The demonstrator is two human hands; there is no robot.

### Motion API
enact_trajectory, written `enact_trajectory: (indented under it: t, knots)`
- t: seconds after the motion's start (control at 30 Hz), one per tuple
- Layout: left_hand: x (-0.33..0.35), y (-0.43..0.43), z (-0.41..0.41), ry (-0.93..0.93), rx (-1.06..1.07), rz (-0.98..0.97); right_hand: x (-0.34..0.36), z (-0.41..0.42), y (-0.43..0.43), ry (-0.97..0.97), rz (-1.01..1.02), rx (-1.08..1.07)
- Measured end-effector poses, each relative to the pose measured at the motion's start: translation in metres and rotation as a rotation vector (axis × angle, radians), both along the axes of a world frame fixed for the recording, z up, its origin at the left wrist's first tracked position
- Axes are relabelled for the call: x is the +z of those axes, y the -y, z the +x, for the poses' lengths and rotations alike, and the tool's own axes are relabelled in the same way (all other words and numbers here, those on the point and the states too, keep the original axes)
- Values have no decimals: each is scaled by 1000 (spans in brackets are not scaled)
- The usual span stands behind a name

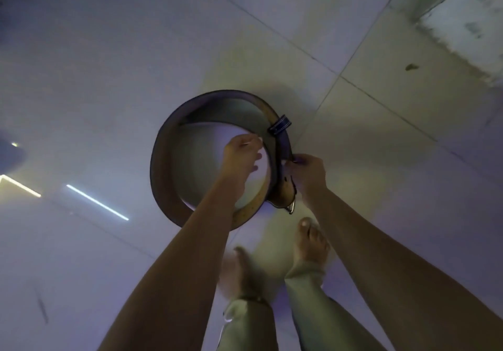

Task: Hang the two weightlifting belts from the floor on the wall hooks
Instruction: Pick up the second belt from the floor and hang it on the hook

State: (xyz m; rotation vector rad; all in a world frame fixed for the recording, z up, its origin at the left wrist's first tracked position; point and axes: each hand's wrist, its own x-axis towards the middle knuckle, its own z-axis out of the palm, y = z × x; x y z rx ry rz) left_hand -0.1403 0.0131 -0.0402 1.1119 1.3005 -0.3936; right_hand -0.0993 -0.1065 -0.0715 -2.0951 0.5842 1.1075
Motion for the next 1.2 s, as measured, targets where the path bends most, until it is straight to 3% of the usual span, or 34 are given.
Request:
enact_trajectory:
  t: [0.1,0.23,0.47,0.63,0.77,0.9,1.1,1.2]
  knots:
    - [49,-8,4,26,31,26,58,18,-4,134,15,136]
    - [67,-8,1,46,-15,36,88,33,-15,167,3,286]
    - [245,-14,9,272,-38,7,276,68,-30,119,64,323]
    - [372,-6,-2,364,-119,-69,420,60,-14,55,129,99]
    - [471,14,-25,497,-102,-134,529,48,12,-44,332,-181]
    - [552,32,-26,641,-132,-265,628,47,32,0,500,-450]
    - [649,50,16,934,-339,-220,716,56,60,74,664,-532]
    - [695,59,32,1045,-308,-132,748,56,67,131,782,-575]
